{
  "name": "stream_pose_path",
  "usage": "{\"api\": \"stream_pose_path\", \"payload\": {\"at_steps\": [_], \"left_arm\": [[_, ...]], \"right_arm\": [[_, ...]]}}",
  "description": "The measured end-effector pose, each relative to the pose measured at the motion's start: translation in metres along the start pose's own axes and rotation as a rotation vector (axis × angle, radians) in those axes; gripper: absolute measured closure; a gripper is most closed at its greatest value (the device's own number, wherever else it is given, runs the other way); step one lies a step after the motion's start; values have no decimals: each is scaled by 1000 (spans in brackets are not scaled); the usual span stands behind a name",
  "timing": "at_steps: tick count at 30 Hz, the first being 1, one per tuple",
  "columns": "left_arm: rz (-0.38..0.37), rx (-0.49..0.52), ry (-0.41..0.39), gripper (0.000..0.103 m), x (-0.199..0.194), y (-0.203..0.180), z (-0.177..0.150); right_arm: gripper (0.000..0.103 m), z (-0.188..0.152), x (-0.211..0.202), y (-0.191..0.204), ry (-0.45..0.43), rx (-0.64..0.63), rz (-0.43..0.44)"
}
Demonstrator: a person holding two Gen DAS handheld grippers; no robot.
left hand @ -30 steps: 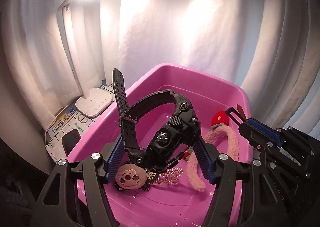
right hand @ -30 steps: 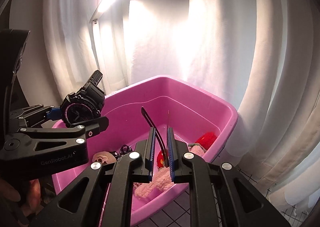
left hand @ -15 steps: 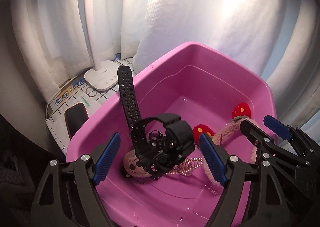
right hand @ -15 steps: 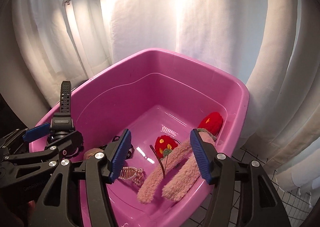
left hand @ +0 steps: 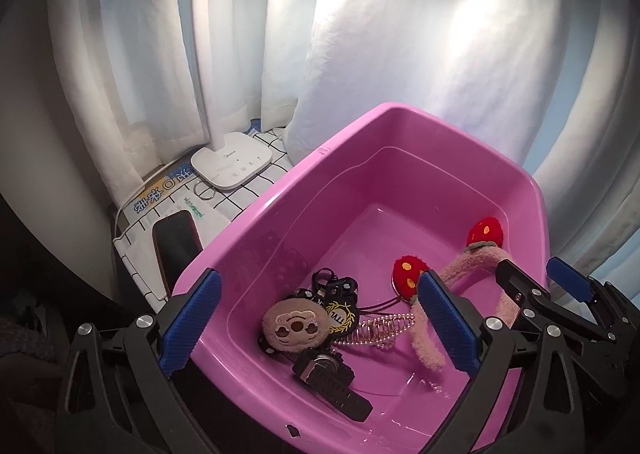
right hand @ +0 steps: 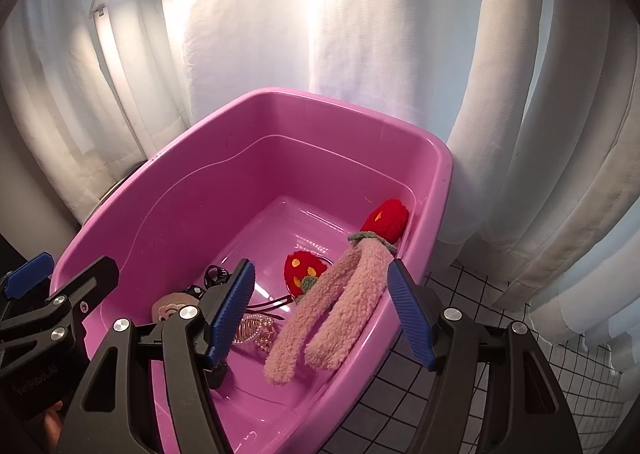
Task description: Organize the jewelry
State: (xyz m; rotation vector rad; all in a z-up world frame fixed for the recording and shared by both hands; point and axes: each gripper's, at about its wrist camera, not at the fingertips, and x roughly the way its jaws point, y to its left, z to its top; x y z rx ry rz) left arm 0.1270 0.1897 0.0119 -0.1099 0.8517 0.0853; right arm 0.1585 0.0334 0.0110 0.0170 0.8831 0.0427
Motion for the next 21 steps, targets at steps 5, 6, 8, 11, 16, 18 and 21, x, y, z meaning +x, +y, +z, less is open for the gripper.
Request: {"api": "stream_pose_path", "payload": {"at_steps": [5,6,8,11,16,18,21], "left_arm": [[17,-17,8,6,-7,-2,-5],[16,-21,10,6,-8,-3,-6],[15,-23,17,6,-9,-4,-8],[12,-27,27,6,-11,-6,-12],[31,-14,25,6,-15,-11,-15],[28,-14,26,6,-16,-12,-16],[32,-12,28,6,-17,-13,-17]], "right_arm": [[37,-7,-10,-10,-1,38,-8],[37,-9,-12,-12,-1,37,-8],[37,-13,-14,-14,3,39,-12],[37,-19,-17,-18,9,43,-16],[37,-26,-21,-24,10,44,-27],[37,-28,-23,-25,9,40,-30],[37,-30,-25,-26,6,41,-33]]}}
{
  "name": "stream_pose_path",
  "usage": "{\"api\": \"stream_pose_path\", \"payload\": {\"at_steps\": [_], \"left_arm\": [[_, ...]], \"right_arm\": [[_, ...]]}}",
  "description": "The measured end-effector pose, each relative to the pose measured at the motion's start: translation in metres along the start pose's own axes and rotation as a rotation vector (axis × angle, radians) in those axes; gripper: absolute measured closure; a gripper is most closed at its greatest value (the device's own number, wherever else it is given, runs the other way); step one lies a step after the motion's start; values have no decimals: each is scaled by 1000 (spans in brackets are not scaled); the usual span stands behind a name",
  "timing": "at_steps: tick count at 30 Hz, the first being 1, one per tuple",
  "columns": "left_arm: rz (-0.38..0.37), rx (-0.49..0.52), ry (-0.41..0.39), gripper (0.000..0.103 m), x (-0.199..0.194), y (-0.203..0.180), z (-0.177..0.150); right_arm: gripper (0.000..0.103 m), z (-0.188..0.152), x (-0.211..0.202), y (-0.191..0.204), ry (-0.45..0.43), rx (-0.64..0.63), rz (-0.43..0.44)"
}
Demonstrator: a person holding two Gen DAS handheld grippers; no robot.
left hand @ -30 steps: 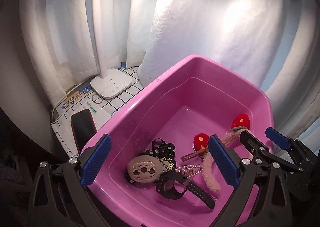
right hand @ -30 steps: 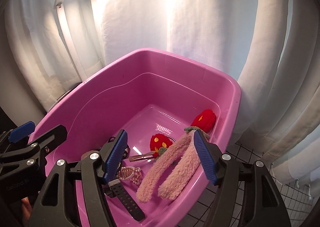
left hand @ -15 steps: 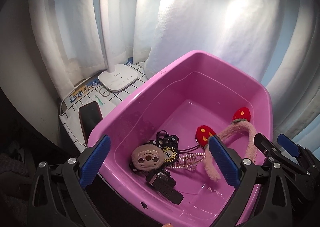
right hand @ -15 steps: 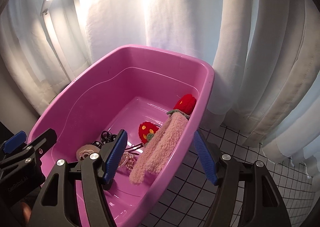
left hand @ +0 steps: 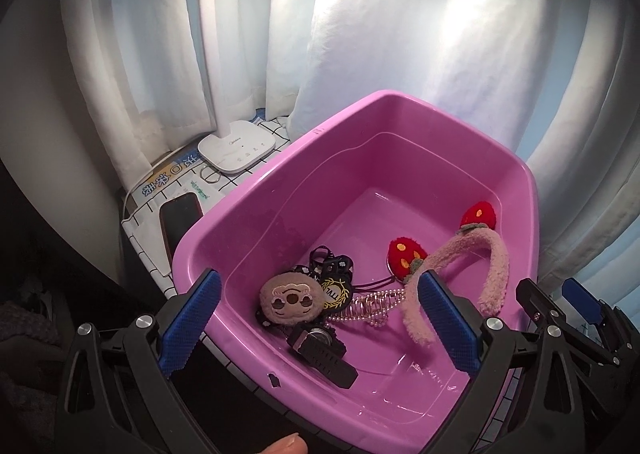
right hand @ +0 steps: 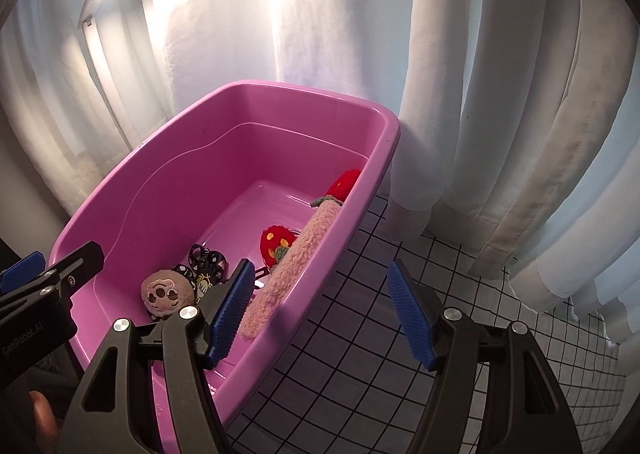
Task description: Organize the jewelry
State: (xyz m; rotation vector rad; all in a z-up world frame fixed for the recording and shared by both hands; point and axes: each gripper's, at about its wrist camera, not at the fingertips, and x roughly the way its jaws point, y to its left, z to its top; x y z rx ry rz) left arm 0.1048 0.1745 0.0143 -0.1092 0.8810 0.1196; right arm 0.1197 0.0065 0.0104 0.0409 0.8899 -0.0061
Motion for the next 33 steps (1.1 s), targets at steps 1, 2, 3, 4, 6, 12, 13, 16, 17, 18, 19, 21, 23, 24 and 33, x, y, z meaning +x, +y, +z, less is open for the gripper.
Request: {"api": "stream_pose_path", "payload": {"at_steps": [1,2,3,4,6,12,13,16,17,18,19,21,23,24,33], "left_arm": [[1,1,0,6,0,0,0],[-2,2,0,6,-1,-1,-1],[-6,5,0,6,-1,-2,-1],[-6,6,-1,6,-2,-2,-1],[-8,10,-1,6,-3,-3,-1],[1,2,-5,6,-4,-2,-2],[1,1,-5,6,-4,-1,-1],[5,0,-10,6,-5,-1,0],[6,0,-11,6,-6,-1,0],[8,1,-11,6,-6,-1,-1],[10,1,-12,6,-6,-1,-1],[17,3,-11,6,-6,-1,0],[20,2,-8,6,-5,0,0],[21,3,-9,6,-5,0,0],[28,1,-5,6,-4,2,0]], "right_arm": [[37,0,-1,0,-1,0,0],[37,0,-1,-1,-2,-1,-1],[37,-1,-2,-1,-3,-3,-2],[37,-1,-3,-1,-4,-3,-2],[37,-2,-3,-2,-5,-4,0],[37,-2,-6,0,-11,-12,0],[37,-2,-6,0,-12,-12,0],[37,-2,-7,-1,-15,-7,1],[37,-2,-7,-1,-14,-7,1],[37,-2,-7,-1,-14,-8,2],[37,-2,-7,-1,-14,-8,3],[37,-2,-7,0,-14,-9,3],[37,-2,-6,0,-12,-12,4],[37,-2,-6,0,-12,-12,3],[37,-1,-5,1,-11,-15,3]]}}
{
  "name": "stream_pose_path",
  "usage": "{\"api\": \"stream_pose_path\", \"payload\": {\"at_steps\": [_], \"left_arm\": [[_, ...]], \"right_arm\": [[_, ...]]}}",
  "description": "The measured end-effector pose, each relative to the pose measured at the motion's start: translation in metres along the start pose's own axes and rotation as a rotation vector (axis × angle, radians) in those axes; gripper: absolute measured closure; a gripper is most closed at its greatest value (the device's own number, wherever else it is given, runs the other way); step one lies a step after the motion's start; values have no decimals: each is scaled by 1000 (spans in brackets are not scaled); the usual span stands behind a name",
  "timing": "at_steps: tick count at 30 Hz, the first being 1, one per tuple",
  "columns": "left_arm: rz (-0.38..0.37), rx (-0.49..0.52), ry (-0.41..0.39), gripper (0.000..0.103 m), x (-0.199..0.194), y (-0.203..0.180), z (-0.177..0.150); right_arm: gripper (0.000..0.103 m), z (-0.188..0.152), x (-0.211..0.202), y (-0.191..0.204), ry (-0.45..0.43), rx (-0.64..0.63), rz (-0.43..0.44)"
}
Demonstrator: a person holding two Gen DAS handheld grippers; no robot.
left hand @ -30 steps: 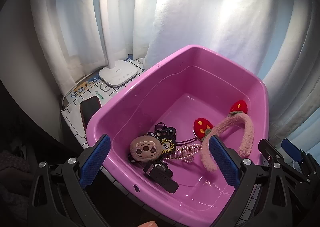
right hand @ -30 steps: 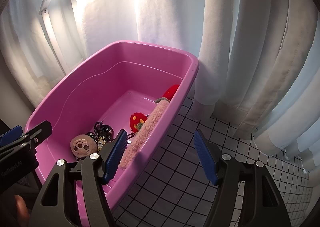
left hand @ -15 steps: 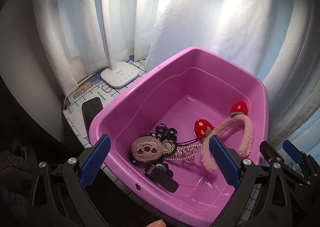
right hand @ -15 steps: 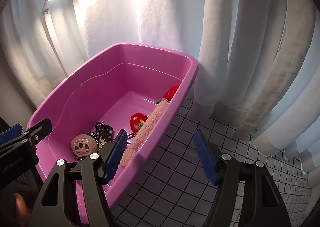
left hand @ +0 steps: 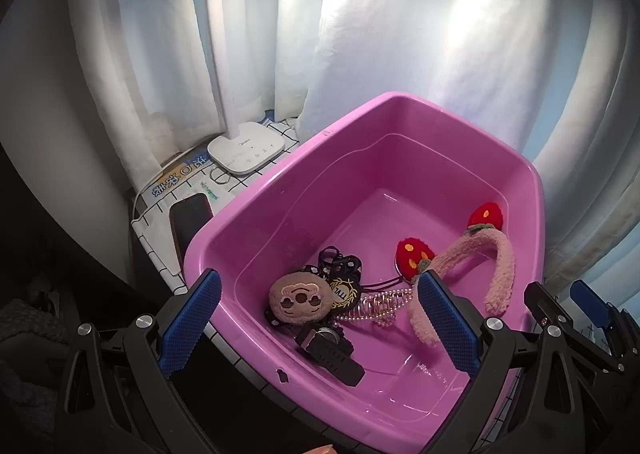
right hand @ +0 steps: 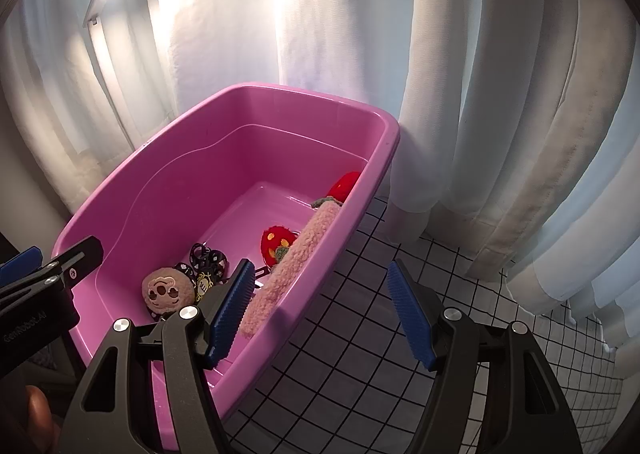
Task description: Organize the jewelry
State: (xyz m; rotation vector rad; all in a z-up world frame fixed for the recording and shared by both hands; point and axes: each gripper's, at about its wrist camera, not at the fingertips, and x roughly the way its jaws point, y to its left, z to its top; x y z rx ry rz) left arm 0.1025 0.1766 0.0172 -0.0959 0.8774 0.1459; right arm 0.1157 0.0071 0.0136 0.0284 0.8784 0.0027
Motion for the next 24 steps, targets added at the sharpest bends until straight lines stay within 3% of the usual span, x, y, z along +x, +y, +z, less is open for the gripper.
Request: {"api": "stream_pose_path", "payload": {"at_steps": [24], "left_arm": [[11,4,-5,6,-1,3,-2]], "right_arm": [[37,-1,-2,0,3,-2,5]]}}
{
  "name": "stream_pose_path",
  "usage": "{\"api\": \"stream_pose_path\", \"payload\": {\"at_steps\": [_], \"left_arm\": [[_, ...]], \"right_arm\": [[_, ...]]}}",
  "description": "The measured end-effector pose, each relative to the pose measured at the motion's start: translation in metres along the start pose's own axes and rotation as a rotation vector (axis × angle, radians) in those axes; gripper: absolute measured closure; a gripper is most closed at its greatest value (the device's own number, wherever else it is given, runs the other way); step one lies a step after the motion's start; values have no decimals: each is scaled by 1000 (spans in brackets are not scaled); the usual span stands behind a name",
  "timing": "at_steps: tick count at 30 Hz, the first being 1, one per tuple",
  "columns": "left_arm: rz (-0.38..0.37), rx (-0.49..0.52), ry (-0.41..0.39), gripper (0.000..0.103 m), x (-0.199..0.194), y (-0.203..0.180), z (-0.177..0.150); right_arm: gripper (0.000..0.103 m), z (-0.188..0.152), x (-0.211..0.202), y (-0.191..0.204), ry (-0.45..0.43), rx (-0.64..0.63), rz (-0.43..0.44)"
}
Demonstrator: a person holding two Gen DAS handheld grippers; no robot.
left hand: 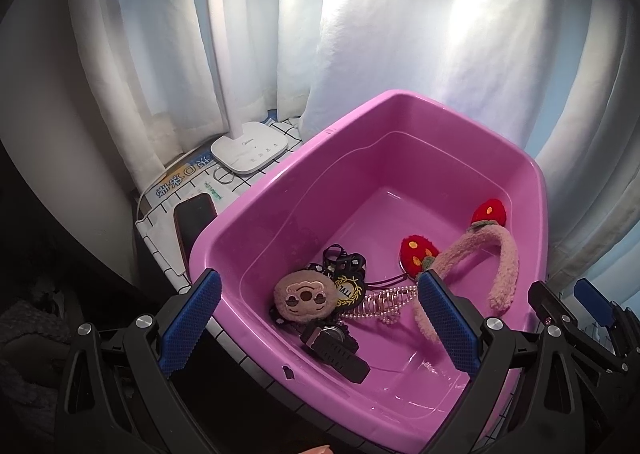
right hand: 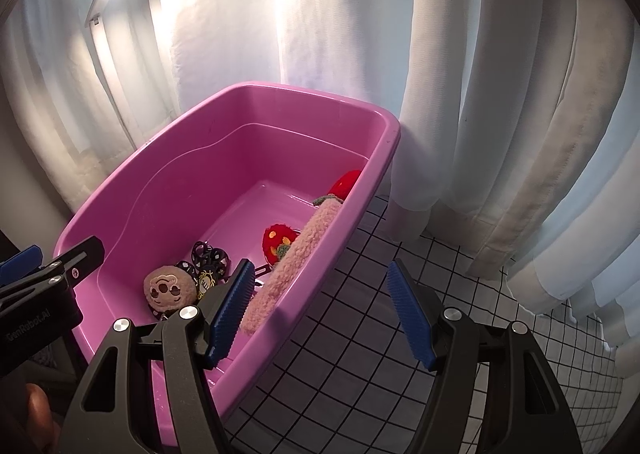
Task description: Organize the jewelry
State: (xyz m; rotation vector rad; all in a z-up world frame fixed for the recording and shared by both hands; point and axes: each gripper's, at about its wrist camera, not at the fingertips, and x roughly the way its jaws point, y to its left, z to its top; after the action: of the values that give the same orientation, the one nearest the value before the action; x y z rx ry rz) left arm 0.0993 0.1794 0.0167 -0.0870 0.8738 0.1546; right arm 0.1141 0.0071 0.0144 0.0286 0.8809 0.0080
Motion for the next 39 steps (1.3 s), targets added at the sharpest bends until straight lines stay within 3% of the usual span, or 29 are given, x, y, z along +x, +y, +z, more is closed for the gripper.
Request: {"api": "stream_pose_path", "payload": {"at_steps": [24,32,39], "left_arm": [[10,2,10,6,1,5,-6],[26,16,-25,6,-7,6,-10],[18,24,2,6,-6,4,-4]], "right_arm": [[37,-3,-1,-2,5,-2,3],[37,-3,-1,-2,7,-1,6],[37,-4,0,-2,10,-4,8]]}}
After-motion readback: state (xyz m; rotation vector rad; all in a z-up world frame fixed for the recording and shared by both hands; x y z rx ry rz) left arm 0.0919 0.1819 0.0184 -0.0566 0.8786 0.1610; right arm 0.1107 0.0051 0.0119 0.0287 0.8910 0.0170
